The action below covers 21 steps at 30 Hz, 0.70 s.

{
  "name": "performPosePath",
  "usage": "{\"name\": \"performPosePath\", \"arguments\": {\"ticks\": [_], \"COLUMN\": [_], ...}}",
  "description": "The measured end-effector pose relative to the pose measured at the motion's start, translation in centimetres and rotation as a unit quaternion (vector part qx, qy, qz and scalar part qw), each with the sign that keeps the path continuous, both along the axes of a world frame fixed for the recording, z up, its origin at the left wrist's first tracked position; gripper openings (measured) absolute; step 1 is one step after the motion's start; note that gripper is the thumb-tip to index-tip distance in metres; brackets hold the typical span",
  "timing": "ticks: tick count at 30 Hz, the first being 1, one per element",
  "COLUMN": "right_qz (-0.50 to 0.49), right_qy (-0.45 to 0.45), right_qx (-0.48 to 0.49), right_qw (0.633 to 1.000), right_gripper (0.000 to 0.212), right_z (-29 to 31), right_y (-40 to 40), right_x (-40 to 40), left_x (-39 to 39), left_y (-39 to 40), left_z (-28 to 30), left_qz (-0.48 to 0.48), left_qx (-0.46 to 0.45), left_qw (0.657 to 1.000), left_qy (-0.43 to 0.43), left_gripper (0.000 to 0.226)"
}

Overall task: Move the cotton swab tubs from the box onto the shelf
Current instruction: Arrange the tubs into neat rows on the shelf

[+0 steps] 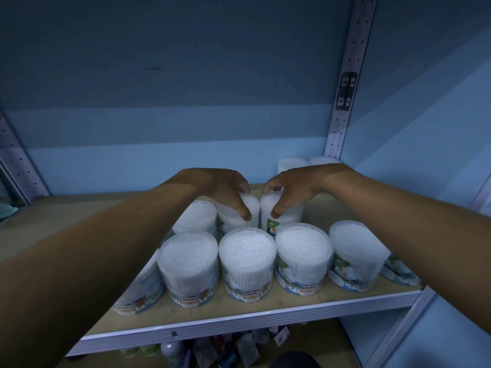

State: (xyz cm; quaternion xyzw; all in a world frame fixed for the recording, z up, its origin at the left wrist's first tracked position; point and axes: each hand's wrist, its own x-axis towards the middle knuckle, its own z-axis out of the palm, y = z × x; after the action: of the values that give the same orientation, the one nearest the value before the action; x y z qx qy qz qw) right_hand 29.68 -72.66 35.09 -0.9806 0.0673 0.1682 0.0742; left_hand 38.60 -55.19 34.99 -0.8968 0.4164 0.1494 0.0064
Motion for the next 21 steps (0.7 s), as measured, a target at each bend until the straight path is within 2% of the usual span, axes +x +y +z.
{"name": "performPosePath", "arguments": {"ticks": [21], "right_qz": [-0.036], "right_qy": [0.017], "right_qx": [-0.006], "right_qw": [0.999], "right_gripper": [0.071], "right_z": [0.2], "right_y": [1.1], "right_x": [-0.9], "left_x": [-1.8], "left_y": [0.0], "left_z": [0.8], "left_qz": [0.002], "left_qx": [0.032], "left_qw": [0.999], "left_qy": [0.010], "left_gripper": [0.082]}}
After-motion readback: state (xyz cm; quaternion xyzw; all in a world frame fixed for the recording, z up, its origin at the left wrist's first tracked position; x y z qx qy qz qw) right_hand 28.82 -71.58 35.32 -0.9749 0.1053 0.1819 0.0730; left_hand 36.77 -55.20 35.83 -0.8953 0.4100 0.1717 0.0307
